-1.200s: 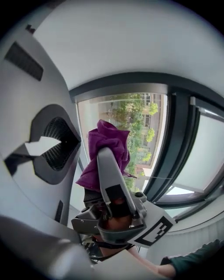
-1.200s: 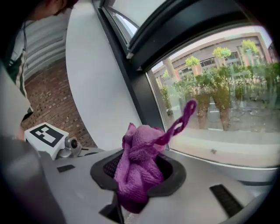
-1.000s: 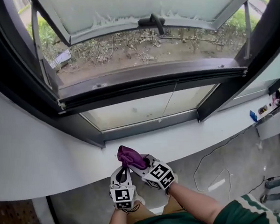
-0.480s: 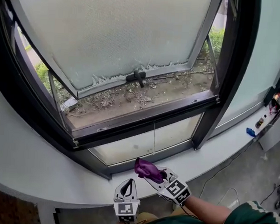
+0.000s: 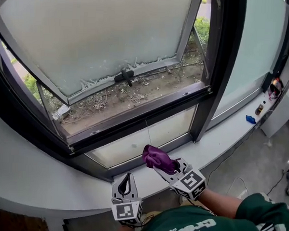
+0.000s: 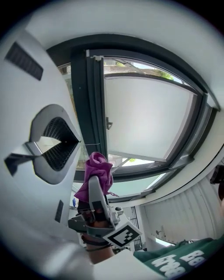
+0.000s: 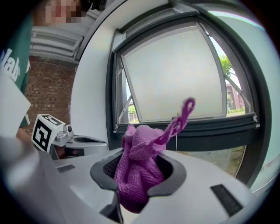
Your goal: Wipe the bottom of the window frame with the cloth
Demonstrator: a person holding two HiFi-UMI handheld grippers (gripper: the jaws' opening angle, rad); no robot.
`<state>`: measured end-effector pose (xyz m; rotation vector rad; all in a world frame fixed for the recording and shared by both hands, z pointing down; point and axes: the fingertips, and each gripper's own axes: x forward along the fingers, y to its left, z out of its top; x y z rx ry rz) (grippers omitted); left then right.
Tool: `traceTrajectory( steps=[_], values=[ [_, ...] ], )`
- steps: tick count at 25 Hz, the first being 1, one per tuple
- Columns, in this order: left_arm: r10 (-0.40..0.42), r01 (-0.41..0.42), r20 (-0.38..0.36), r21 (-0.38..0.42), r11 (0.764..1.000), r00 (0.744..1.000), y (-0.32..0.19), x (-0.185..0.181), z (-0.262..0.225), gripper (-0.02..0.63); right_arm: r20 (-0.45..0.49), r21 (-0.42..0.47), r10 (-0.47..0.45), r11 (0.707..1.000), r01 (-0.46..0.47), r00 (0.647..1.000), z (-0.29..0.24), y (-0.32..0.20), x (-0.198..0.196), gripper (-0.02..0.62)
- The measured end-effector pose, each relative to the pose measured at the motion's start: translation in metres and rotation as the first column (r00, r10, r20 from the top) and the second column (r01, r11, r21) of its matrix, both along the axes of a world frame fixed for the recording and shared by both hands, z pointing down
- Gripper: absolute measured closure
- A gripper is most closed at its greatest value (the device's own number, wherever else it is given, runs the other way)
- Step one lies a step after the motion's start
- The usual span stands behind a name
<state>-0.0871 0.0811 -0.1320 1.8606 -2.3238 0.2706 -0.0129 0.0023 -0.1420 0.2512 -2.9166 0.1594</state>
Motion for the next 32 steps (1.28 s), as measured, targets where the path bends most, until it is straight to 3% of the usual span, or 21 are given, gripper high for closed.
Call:
traceTrajectory(
  steps=[5,9,19,25,32],
  values=[
    [0.065,-0.065,0.023,0.024,0.998,0.998,-0.009,0.013,-0.025,0.597,0.027,-0.015,0.016,1.0,-0.015,1.0,-0.018,0.002,0.006,0.466],
    [0.083,-0.086,0.066,0.053,0.995,0.994,-0.016,0.012,-0.045,0.597,0.059,0.034,0.014,0.999,-0.016,0.998,-0.037,0.007,0.007,0.466],
    [0.083,-0.091,0.098,0.082,0.992,0.992,-0.01,0.02,-0.066,0.597,0.067,0.054,0.043,0.997,-0.046,0.997,-0.04,0.013,0.01,0.466],
    [0.059,-0.076,0.141,0.114,0.991,0.988,0.002,0.025,-0.071,0.597,0.067,0.127,0.04,0.991,-0.048,0.997,-0.042,0.027,0.016,0.468],
    [0.038,-0.053,0.141,0.1,0.994,0.989,0.01,0.029,-0.074,0.597,0.055,0.118,0.051,0.991,-0.057,0.997,-0.043,0.029,0.025,0.468]
  ],
)
